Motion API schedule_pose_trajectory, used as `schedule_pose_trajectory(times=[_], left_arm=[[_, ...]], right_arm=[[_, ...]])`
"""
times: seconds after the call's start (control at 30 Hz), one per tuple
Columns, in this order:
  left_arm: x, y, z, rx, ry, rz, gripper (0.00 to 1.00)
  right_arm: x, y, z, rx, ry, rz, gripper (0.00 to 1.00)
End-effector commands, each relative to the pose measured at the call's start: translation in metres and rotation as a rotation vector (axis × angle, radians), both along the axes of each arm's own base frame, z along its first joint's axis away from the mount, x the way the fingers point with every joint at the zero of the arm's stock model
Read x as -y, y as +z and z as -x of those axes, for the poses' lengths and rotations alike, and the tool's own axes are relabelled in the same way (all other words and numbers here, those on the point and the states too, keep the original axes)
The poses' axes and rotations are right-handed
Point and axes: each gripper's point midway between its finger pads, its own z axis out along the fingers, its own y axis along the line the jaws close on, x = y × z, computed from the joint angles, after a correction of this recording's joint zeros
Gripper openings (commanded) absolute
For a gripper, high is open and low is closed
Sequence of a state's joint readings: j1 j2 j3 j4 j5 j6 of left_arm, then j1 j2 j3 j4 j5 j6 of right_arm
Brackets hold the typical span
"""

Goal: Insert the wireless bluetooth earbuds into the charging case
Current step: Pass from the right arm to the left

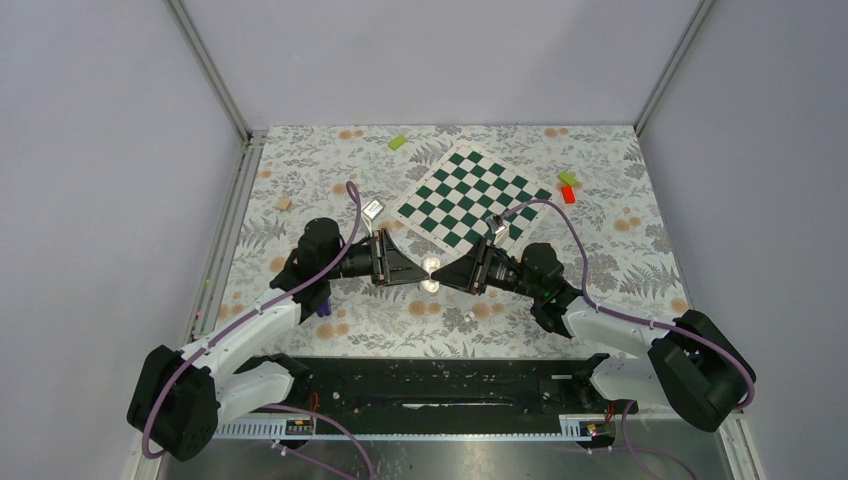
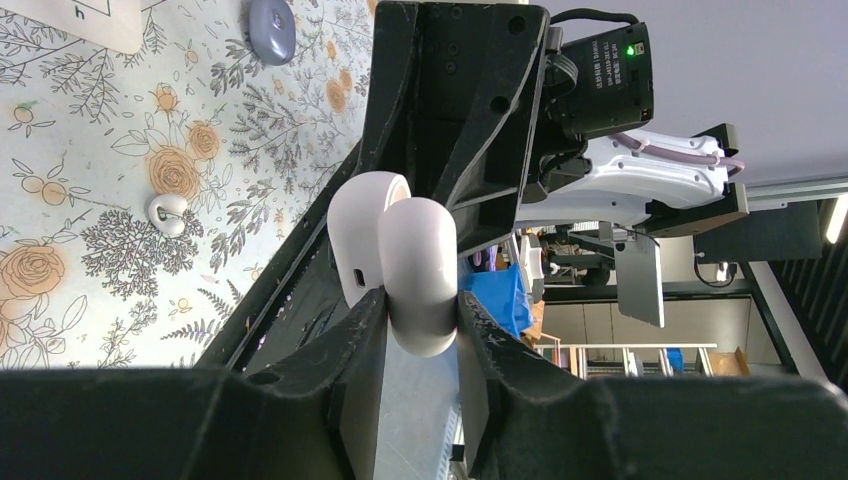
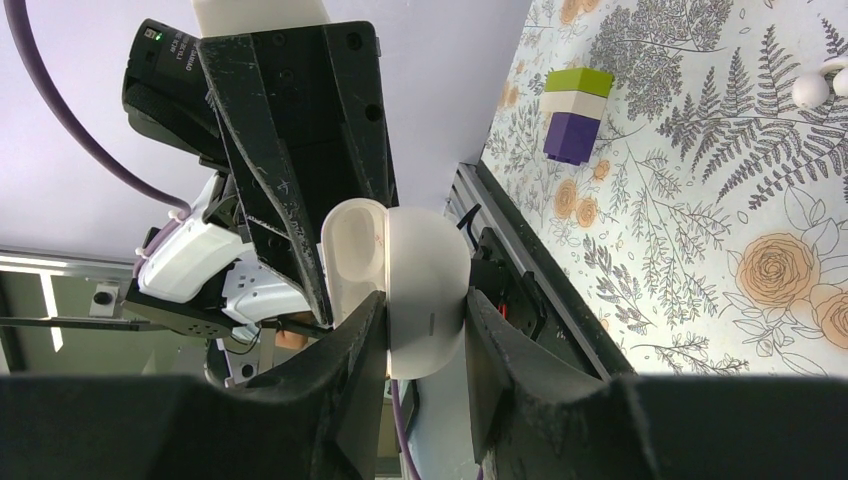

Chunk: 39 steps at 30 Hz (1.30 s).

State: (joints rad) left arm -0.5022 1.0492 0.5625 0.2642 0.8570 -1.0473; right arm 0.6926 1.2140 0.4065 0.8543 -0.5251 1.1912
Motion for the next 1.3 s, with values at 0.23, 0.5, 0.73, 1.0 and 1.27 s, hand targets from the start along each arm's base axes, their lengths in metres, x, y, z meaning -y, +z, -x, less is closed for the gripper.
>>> schedule_pose_trajectory(times=[0.23, 0.5, 0.73, 1.0, 1.27], left_arm=[[0.000, 0.010, -0.005, 0.059, 0.008, 0.019, 0.14], [-0.002, 0.008, -0.008, 0.054, 0.013, 0.006, 0.00], [-0.005, 0.005, -0.012, 0.051, 0.026, -0.010, 0.00], [-0.009, -0.002, -0.016, 0.040, 0.030, -0.032, 0.00], [-0.012, -0.005, -0.020, 0.032, 0.035, -0.039, 0.00]], right_arm=[[-0.003, 0.027, -0.001, 0.066, 0.017, -0.059, 0.24], [0.002, 0.021, -0.002, 0.065, -0.012, -0.019, 0.68], [0.008, 0.018, -0.005, 0.077, -0.044, 0.039, 0.85], [0.027, 0.017, -0.008, 0.117, -0.108, 0.159, 0.93], [0.060, 0.020, -0.002, 0.190, -0.191, 0.300, 0.95]])
